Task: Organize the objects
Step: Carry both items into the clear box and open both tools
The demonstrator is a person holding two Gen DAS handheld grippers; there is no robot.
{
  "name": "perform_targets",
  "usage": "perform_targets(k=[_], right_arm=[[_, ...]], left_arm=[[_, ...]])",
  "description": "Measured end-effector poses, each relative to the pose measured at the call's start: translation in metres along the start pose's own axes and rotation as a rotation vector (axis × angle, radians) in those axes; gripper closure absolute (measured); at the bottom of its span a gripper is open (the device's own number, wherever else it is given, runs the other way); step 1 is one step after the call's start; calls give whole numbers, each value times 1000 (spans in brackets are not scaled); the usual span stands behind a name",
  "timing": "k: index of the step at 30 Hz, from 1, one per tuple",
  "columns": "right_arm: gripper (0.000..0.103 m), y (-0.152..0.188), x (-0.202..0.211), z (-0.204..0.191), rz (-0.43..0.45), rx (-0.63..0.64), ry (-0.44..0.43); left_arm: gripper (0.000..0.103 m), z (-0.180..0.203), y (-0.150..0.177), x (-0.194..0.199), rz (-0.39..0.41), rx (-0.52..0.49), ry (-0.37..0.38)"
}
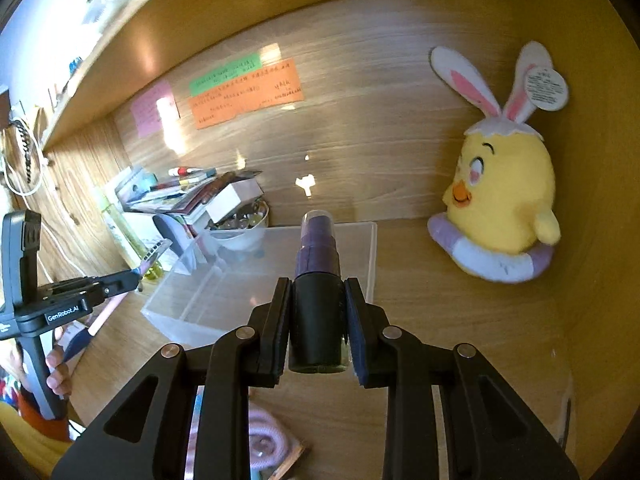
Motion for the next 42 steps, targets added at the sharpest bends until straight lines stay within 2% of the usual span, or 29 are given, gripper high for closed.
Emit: perform_targets(k=[5,11,17,24,31,32,36,38,42], right_arm=[[80,1,-40,3,-98,8,-23],[80,9,-83,1,-202,35,-34],[80,16,-115,-2,-287,81,-19],[80,19,-128,-10,-323,123,-9],[79,20,-125,-17,-317,166,25],[77,20,-123,-18,-312,168,27],[56,18,-110,-24,-276,185,46],[53,17,-102,-28,-255,199,58],[40,18,-84,-34,-220,199,64]], left_arm=[[91,14,-6,-27,-65,-29,32],[91,31,-4,-50,-113,-92,24],[91,35,-4,-66,-147,-108,27],[91,38,-3,-73,-166,-117,34],[90,43,-5,-61,-128,-133,25],[87,43,-6,-57,-119,-133,21],[71,42,-6,-44,-81,-127,6],[65,40,-6,-35,-59,-120,0],[40,36,-3,-14,-15,-101,-20]])
Point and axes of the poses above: each gripper's, at about its wrist camera, not at the fingertips, and x roughly against the way its jaws point, z to its right, y to its underside, the point moved 5 cm from there along -x, roughly the way its jaws point, and after that the axes turned 15 degrees about -y, right-handed, at the moved point
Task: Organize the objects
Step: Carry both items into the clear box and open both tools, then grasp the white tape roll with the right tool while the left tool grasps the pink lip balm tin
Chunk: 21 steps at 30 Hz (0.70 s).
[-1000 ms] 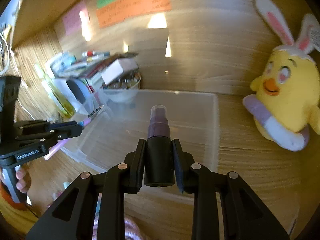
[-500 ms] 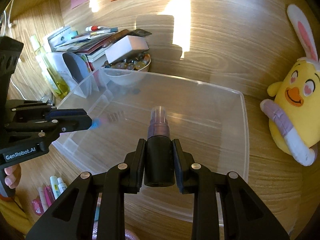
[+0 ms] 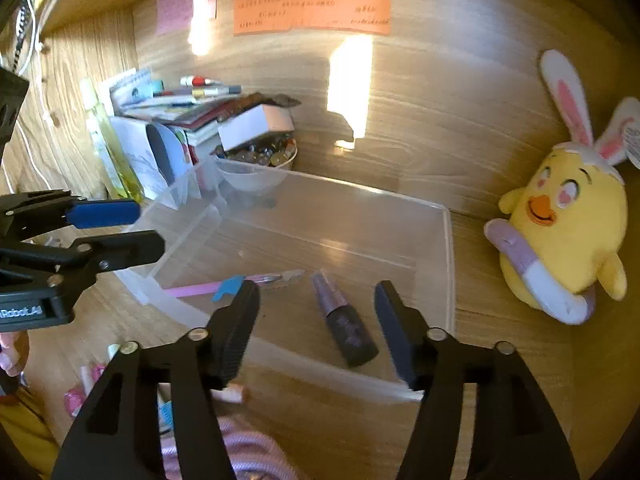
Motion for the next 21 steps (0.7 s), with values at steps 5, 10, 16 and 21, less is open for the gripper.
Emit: perform_targets(k=[5,10,16,21], right_arm=[[27,11,29,-8,49,-9,15],[19,30,61,-18,96,0,39],[19,58,84,-26,104,-23,45],[19,83,100,-30,101,-33,67]], left_arm=[[21,-5,11,32,73,2,-46],[10,-8,31,57,125,5,-93],[6,-11,60,73,113,30,-109],[4,-17,89,74,73,37,-136]])
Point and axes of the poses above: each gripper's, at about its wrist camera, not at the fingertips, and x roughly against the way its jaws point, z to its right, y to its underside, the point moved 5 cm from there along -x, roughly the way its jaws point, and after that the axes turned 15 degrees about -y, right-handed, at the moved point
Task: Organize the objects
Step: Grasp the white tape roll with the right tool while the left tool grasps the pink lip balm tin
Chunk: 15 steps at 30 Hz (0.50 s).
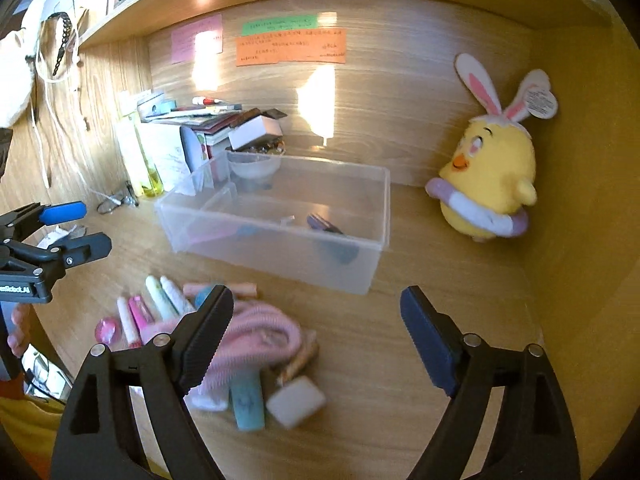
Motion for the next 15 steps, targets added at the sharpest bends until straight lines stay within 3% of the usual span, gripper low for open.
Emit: perform_targets(k=[6,15], right_arm=[[19,31,7,3,-30,-59,1],[20,66,-10,8,-107,-145,-34]], left_arm=[[4,-13,39,-8,-106,32,-3],[4,-2,78,-7,-171,30,50]])
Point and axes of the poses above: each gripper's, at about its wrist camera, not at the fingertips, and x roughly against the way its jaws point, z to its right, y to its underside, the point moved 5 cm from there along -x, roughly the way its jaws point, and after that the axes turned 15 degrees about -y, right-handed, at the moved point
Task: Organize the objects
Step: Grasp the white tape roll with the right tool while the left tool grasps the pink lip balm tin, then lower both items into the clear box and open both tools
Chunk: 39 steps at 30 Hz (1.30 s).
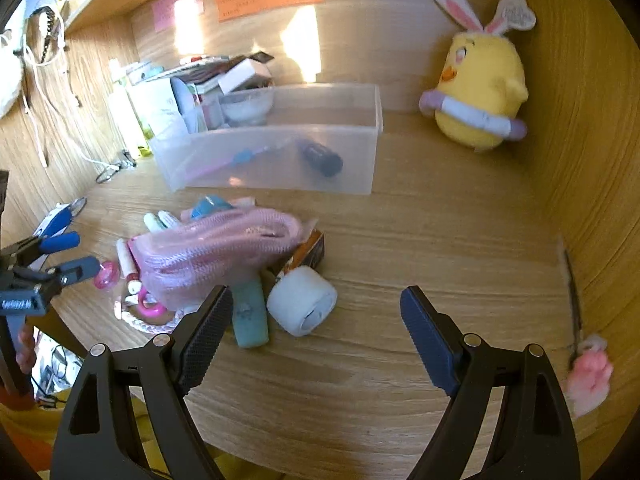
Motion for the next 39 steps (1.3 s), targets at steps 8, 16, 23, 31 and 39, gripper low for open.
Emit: perform_targets(k=[8,16,23,31,39], right_arm=[[48,3,-19,3,-38,-32,-38],[65,4,-22,2,-37,-23,-41],[65,-3,-10,8,0,-42,-19],[65,-26,12,11,80,-41,-23],[65,-69,28,3,184,2,-53]], left_arm=[[29,8,14,-7,-32,-21,25],[68,7,14,-12,-34,-28,15],[68,3,10,-11,-35,-6,11],[68,-12,-20,4,33,50,21],[68,-16,-73,20,149,72,40]])
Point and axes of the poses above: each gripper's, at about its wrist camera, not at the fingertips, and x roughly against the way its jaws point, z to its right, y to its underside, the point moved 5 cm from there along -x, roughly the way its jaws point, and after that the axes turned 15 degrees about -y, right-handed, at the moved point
